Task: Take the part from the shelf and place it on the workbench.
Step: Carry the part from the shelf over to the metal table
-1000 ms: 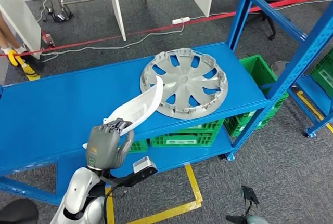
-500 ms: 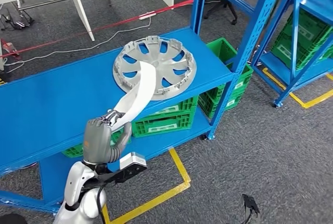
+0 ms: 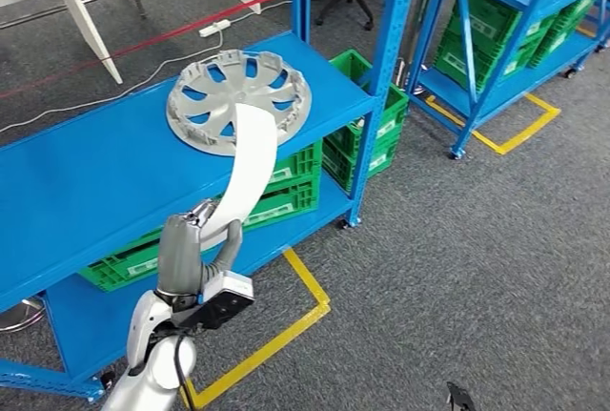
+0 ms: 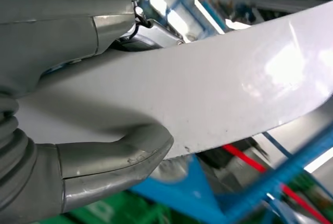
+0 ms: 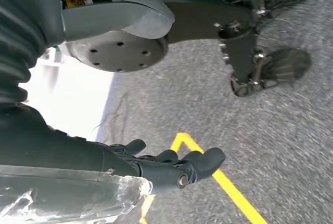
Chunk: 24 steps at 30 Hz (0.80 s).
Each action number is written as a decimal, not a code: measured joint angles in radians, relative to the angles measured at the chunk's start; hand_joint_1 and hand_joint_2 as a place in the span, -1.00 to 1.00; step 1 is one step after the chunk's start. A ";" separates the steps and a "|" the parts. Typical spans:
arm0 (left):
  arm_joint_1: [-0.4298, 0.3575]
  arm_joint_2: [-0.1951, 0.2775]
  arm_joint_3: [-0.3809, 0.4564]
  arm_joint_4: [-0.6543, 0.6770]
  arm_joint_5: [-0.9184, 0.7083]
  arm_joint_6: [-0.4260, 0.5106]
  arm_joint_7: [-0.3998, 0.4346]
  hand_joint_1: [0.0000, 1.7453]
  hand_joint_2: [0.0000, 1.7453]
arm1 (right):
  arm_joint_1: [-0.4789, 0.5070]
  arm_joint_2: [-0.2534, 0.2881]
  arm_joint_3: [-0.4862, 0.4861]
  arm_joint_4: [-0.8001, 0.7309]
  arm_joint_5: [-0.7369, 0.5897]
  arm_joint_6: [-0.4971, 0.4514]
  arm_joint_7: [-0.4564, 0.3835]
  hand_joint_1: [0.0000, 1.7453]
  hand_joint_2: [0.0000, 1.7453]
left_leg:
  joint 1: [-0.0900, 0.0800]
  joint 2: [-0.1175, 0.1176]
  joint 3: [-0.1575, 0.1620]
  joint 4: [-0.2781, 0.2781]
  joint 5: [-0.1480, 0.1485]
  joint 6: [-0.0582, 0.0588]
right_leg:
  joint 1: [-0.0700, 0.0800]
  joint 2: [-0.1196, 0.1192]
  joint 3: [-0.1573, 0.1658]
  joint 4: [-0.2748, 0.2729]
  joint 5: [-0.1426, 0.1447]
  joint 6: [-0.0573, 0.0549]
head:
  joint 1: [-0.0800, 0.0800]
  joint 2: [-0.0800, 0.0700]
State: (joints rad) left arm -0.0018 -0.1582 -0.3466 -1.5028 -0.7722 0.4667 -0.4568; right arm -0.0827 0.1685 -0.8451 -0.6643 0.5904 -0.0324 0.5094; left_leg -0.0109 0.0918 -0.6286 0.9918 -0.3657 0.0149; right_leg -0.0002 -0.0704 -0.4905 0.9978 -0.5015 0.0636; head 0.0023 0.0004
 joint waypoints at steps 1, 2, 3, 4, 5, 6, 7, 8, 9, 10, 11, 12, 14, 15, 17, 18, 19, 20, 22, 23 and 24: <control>0.001 0.000 0.006 0.001 0.051 -0.016 -0.027 1.00 1.00 | 0.004 0.001 -0.016 0.003 0.007 0.000 -0.006 -1.00 1.00 | 0.001 0.011 -0.001 -0.001 0.008 -0.005 | 0.003 0.008 -0.002 -0.014 0.000 -0.008 | -0.001 0.000; 0.003 0.001 0.013 0.002 0.092 -0.030 -0.051 1.00 1.00 | 0.010 0.003 -0.033 0.007 0.014 0.000 -0.012 -1.00 1.00 | 0.002 0.017 -0.003 -0.001 0.012 -0.010 | 0.002 0.016 -0.012 -0.012 0.009 -0.016 | -0.001 0.000; 0.006 0.001 0.020 0.002 0.117 -0.037 -0.072 1.00 1.00 | 0.018 0.005 -0.051 0.010 0.022 0.001 -0.017 -1.00 1.00 | 0.004 0.009 -0.006 0.005 0.001 -0.017 | 0.001 0.025 -0.018 -0.013 0.018 -0.024 | -0.001 0.000; 0.010 0.002 0.027 0.002 0.131 -0.038 -0.088 1.00 1.00 | 0.024 0.007 -0.069 0.011 0.030 0.003 -0.018 -1.00 1.00 | 0.006 -0.010 -0.014 0.028 -0.031 -0.024 | -0.002 0.033 -0.026 -0.014 0.030 -0.032 | -0.001 0.000; 0.016 0.002 0.034 0.002 0.136 -0.035 -0.101 1.00 1.00 | 0.028 0.010 -0.085 0.012 0.038 0.006 -0.015 -1.00 1.00 | 0.008 -0.034 -0.027 0.069 -0.080 -0.030 | -0.004 0.042 -0.038 -0.015 0.043 -0.038 | -0.002 0.000; 0.021 0.003 0.043 0.002 0.137 -0.028 -0.110 1.00 1.00 | 0.031 0.014 -0.099 0.012 0.046 0.009 -0.013 -1.00 1.00 | 0.010 -0.058 -0.042 0.129 -0.137 -0.036 | -0.005 0.053 -0.052 -0.015 0.057 -0.042 | -0.002 0.000; 0.025 0.003 0.051 0.003 0.137 -0.021 -0.116 1.00 1.00 | 0.032 0.018 -0.112 0.012 0.053 0.011 -0.010 -1.00 1.00 | 0.010 -0.073 -0.056 0.197 -0.185 -0.038 | -0.006 0.066 -0.070 -0.014 0.072 -0.044 | -0.003 0.000; 0.029 0.003 0.057 0.003 0.138 -0.015 -0.119 1.00 1.00 | 0.033 0.021 -0.123 0.012 0.059 0.013 -0.008 -1.00 1.00 | 0.010 -0.079 -0.062 0.249 -0.208 -0.038 | -0.006 0.079 -0.088 -0.014 0.085 -0.044 | -0.003 0.000; 0.031 0.003 0.063 0.003 0.138 -0.011 -0.120 1.00 1.00 | 0.035 0.023 -0.133 0.012 0.065 0.016 -0.008 -1.00 1.00 | 0.010 -0.084 -0.056 0.277 -0.207 -0.037 | -0.006 0.091 -0.107 -0.013 0.099 -0.043 | -0.002 0.000; 0.033 0.003 0.066 0.003 0.139 -0.007 -0.121 1.00 1.00 | 0.036 0.025 -0.143 0.012 0.069 0.017 -0.008 -1.00 1.00 | 0.010 -0.089 -0.035 0.271 -0.186 -0.034 | -0.006 0.102 -0.124 -0.013 0.112 -0.041 | -0.002 0.000; 0.033 0.003 0.069 0.003 0.139 -0.005 -0.122 1.00 1.00 | 0.038 0.026 -0.151 0.012 0.072 0.018 -0.009 -1.00 1.00 | 0.010 -0.097 0.001 0.233 -0.157 -0.031 | -0.007 0.113 -0.139 -0.013 0.125 -0.039 | -0.002 0.000; 0.034 0.002 0.071 0.003 0.139 -0.003 -0.123 1.00 1.00 | 0.039 0.027 -0.157 0.012 0.074 0.018 -0.009 -1.00 1.00 | 0.011 -0.118 0.050 0.171 -0.136 -0.027 | -0.008 0.124 -0.153 -0.012 0.137 -0.035 | -0.002 0.000; 0.035 0.001 0.076 0.003 0.141 0.004 -0.126 1.00 1.00 | 0.037 0.029 -0.166 0.011 0.079 0.018 -0.009 -1.00 1.00 | 0.015 -0.172 0.141 0.032 -0.136 -0.019 | -0.008 0.145 -0.177 -0.012 0.163 -0.025 | -0.001 0.000; 0.036 0.000 0.079 0.003 0.143 0.011 -0.128 1.00 1.00 | 0.036 0.029 -0.171 0.011 0.082 0.018 -0.009 -1.00 1.00 | 0.015 -0.190 0.165 -0.010 -0.144 -0.015 | -0.009 0.156 -0.185 -0.016 0.177 -0.020 | -0.001 0.000; 0.039 -0.002 0.085 0.005 0.157 0.027 -0.130 1.00 1.00 | 0.038 0.031 -0.184 0.010 0.090 0.017 -0.009 -1.00 1.00 | 0.015 -0.178 0.167 -0.035 -0.141 -0.006 | -0.013 0.179 -0.195 -0.031 0.206 -0.007 | -0.001 0.000; 0.039 -0.004 0.087 0.006 0.168 0.035 -0.131 1.00 1.00 | 0.040 0.033 -0.193 0.010 0.094 0.017 -0.009 -1.00 1.00 | 0.016 -0.164 0.161 -0.037 -0.131 0.000 | -0.012 0.177 -0.202 -0.033 0.205 -0.001 | -0.001 0.000; 0.039 -0.006 0.090 0.006 0.181 0.042 -0.131 1.00 1.00 | 0.042 0.034 -0.201 0.010 0.098 0.016 -0.009 -1.00 1.00 | 0.018 -0.150 0.154 -0.040 -0.120 0.008 | -0.010 0.162 -0.214 -0.018 0.185 0.004 | 0.003 0.000; 0.039 -0.009 0.094 0.007 0.194 0.048 -0.131 1.00 1.00 | 0.043 0.035 -0.208 0.010 0.103 0.016 -0.008 -1.00 1.00 | 0.019 -0.134 0.147 -0.043 -0.110 0.014 | -0.009 0.139 -0.232 0.022 0.147 0.007 | 0.007 0.000; 0.041 -0.010 0.104 0.007 0.218 0.049 -0.128 1.00 1.00 | 0.039 0.037 -0.219 0.011 0.115 0.017 -0.005 -1.00 1.00 | 0.014 -0.105 0.128 -0.041 -0.096 0.021 | -0.007 0.092 -0.273 0.163 0.051 0.011 | 0.015 0.000; 0.044 -0.010 0.109 0.007 0.227 0.046 -0.125 1.00 1.00 | 0.038 0.038 -0.223 0.011 0.121 0.018 -0.004 -1.00 1.00 | 0.011 -0.089 0.119 -0.038 -0.090 0.022 | -0.008 0.082 -0.287 0.228 0.023 0.012 | 0.016 0.000; 0.046 -0.009 0.113 0.007 0.233 0.041 -0.123 1.00 1.00 | 0.036 0.038 -0.228 0.011 0.128 0.020 -0.004 -1.00 1.00 | 0.009 -0.074 0.110 -0.035 -0.086 0.023 | -0.008 0.078 -0.285 0.265 0.015 0.012 | 0.016 0.000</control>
State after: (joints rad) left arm 0.0445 -0.1675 -0.2335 -1.4956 -0.5391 0.5073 -0.5801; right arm -0.0468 0.2070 -1.0727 -0.6531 0.7181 -0.0126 0.5053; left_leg -0.0019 0.0179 -0.5187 0.9567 -0.4522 0.0376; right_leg -0.0084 0.0071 -0.7753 1.2630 -0.4868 0.0759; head 0.0180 0.0004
